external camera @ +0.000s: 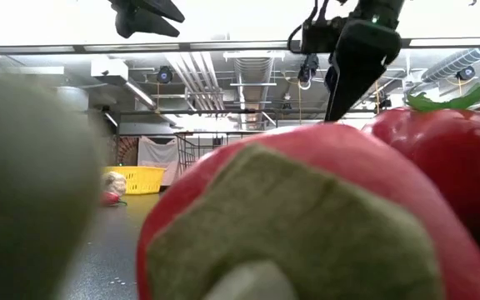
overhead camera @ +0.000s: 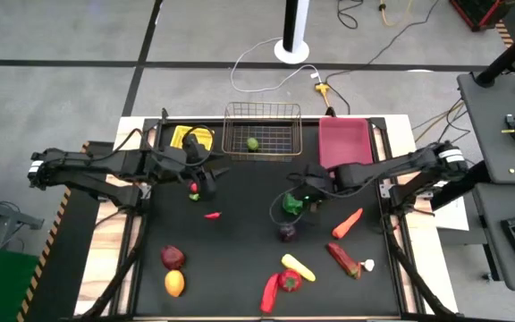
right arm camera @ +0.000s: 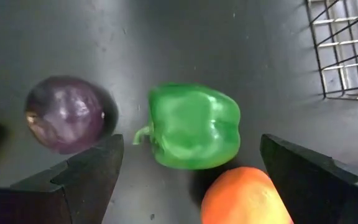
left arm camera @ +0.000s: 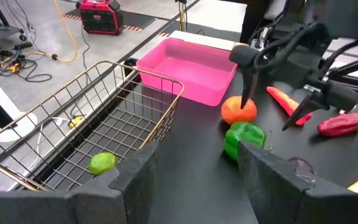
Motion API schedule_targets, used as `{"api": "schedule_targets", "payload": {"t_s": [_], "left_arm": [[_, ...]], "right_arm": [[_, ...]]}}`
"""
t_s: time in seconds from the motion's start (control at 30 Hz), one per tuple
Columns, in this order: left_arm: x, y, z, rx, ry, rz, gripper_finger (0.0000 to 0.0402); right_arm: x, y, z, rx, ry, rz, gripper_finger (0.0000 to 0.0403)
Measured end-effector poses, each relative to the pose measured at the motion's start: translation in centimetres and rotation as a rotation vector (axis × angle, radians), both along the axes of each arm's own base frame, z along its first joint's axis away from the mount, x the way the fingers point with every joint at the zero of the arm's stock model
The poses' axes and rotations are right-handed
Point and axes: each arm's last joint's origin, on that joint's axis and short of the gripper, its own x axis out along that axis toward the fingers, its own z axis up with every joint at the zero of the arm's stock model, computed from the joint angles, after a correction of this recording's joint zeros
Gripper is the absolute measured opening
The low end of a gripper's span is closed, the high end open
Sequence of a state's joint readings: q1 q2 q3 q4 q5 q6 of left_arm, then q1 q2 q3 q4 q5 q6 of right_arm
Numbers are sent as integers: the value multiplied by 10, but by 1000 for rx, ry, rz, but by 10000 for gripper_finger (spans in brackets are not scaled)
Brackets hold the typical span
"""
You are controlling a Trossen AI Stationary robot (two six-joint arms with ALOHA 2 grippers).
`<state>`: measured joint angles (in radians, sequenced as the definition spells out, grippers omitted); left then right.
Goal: Sort produce into baskets
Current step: Put the large green bell pepper into the pink bin
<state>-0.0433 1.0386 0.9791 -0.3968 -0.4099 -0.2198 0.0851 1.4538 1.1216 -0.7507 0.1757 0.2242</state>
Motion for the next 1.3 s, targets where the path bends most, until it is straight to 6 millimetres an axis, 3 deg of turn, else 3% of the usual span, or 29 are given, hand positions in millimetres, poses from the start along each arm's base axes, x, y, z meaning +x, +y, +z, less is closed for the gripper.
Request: {"api": "schedule_targets", "payload": {"t_s": [0.27,0.7,1.3], "left_arm": [[1,0,-1,23,14,-12,200],[1,0,-1,30,16,-15,200],[1,0,-1,41,22,-21,200]], "right_arm": [[9,-3,-16,-10,52,10,370],[12,-23,-24,43,33,8,370],[26,-28,-57,103,96,51,370]]}}
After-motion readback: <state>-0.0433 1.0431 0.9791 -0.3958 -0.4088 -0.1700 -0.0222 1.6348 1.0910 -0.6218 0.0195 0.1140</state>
